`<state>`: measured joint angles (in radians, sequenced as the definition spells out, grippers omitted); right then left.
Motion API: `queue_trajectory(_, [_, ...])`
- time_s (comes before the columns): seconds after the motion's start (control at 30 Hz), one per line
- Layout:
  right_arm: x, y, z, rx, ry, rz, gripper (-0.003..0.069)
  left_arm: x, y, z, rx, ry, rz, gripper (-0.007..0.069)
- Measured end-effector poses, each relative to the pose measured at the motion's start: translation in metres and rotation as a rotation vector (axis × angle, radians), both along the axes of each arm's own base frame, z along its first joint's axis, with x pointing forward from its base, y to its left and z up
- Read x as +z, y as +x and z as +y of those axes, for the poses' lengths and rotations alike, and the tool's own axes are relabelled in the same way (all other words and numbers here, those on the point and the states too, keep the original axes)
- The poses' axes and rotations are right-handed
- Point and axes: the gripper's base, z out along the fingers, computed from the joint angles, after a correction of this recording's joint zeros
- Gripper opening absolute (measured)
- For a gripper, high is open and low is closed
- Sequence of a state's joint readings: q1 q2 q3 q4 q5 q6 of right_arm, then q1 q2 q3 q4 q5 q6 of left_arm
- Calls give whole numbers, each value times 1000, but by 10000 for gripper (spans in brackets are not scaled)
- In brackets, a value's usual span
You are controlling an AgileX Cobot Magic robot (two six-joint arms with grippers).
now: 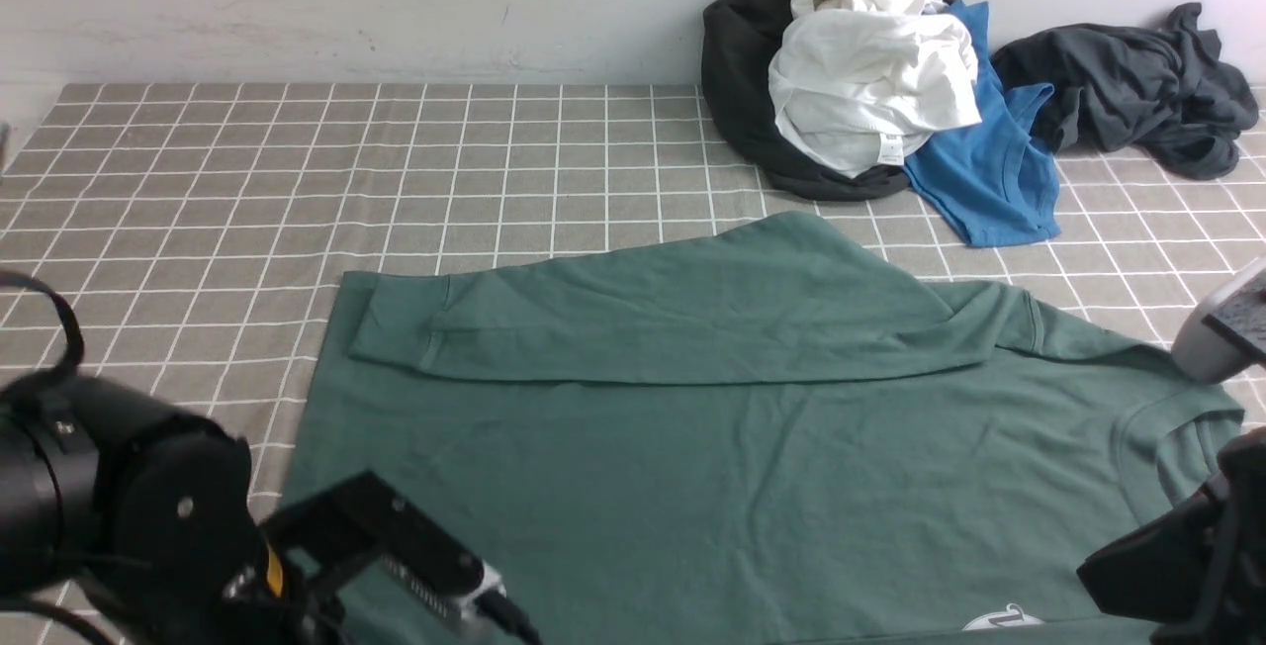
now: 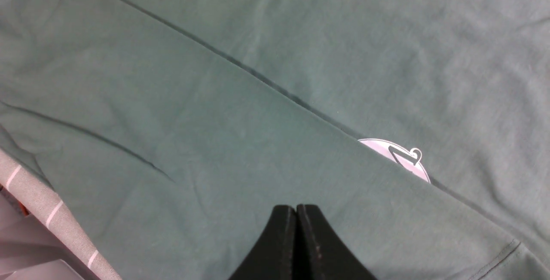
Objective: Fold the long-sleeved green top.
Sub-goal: Use the left arm to clamp the cuff closest to it, then use the left arm to drag and place the cuff at the centered position on the left edge of the fabric, then use the left arm to clamp the cuff farthest from it
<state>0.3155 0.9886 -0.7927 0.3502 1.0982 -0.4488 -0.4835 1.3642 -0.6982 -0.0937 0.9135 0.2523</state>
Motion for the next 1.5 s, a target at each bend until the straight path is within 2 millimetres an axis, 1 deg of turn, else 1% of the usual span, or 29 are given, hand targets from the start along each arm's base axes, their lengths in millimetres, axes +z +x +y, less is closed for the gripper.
queue_trajectory(0.03, [0,0,0,-1,1,-2,-15,15,9,-2,-24,14,-48,23])
queue_trajectory(0.07, [0,0,0,-1,1,-4,-15,22,14,-2,-34,22,-73,23])
queue_trajectory(0.13, [0,1,0,-2,2,-6,-15,48,33,-5,-56,49,-154,27])
queue_trajectory(0.17, [0,1,0,-2,2,-6,-15,56,41,-4,-52,57,-176,27])
queue_trajectory(0.2, [0,1,0,-2,2,-6,-15,59,44,-5,-51,61,-186,27])
queue_trajectory(0.23, [0,1,0,-2,2,-6,-15,69,59,-4,-35,70,-216,27])
queue_trajectory(0.3, [0,1,0,-2,1,-7,-15,76,78,0,1,78,-228,27])
queue_trajectory(0.33, [0,1,0,-2,1,-7,-15,78,91,1,22,78,-236,27])
queue_trajectory(0.4, [0,1,0,-2,1,-7,-15,70,108,2,47,88,-214,27])
queue_trajectory(0.43, [0,1,0,-2,1,-7,-15,70,111,3,52,88,-214,27])
queue_trajectory(0.47, [0,1,0,-2,1,-7,-15,60,120,4,64,98,-185,31])
queue_trajectory(0.53, [0,1,0,-2,1,-7,-15,43,132,6,80,113,-143,44])
queue_trajectory(0.63, [0,1,0,-2,1,-7,-15,22,144,8,102,126,-102,85])
queue_trajectory(0.67, [0,1,0,-2,1,-7,-15,19,145,8,104,127,-100,90])
queue_trajectory(0.7, [0,1,0,-2,1,-7,-15,9,150,10,128,129,-89,133])
queue_trajectory(0.77, [0,1,0,-2,0,-7,-15,3,156,15,174,130,-78,197])
queue_trajectory(0.87, [0,1,-1,-1,-13,-13,-15,5,168,25,277,116,-89,317])
queue_trajectory(0.9, [0,1,-1,-2,-14,-13,-15,5,169,25,277,114,-91,325])
queue_trajectory(0.93, [0,2,-2,-7,-20,-19,-15,8,173,29,308,106,-101,353])
queue_trajectory(0.97, [0,2,-3,-20,-24,-21,-15,15,181,35,362,85,-124,402])
queue_trajectory(1.07, [1,5,-4,-54,-25,-41,-15,28,197,45,434,26,-165,454])
queue_trajectory(1.1, [1,6,-4,-66,-23,-52,-15,29,200,47,447,16,-170,459])
queue_trajectory(1.13, [3,9,-4,-85,-21,-71,-15,30,208,49,469,-10,-183,463])
queue_trajectory(1.2, [8,14,-5,-113,-14,-107,-15,27,216,51,488,-36,-188,466])
queue_trajectory(1.23, [8,14,-5,-116,-14,-111,-15,27,217,51,488,-38,-188,466])
queue_trajectory(1.37, [19,32,-3,-145,-34,-168,-15,2,240,48,488,-69,-180,466])
queue_trajectory(1.43, [19,38,-2,-144,-47,-167,-15,-9,246,47,492,-71,-174,466])
queue_trajectory(1.47, [19,40,-2,-144,-50,-167,-15,-11,248,47,493,-73,-178,466])
queue_trajectory(1.5, [18,47,0,-143,-59,-155,-15,-22,255,46,495,-73,-171,466])
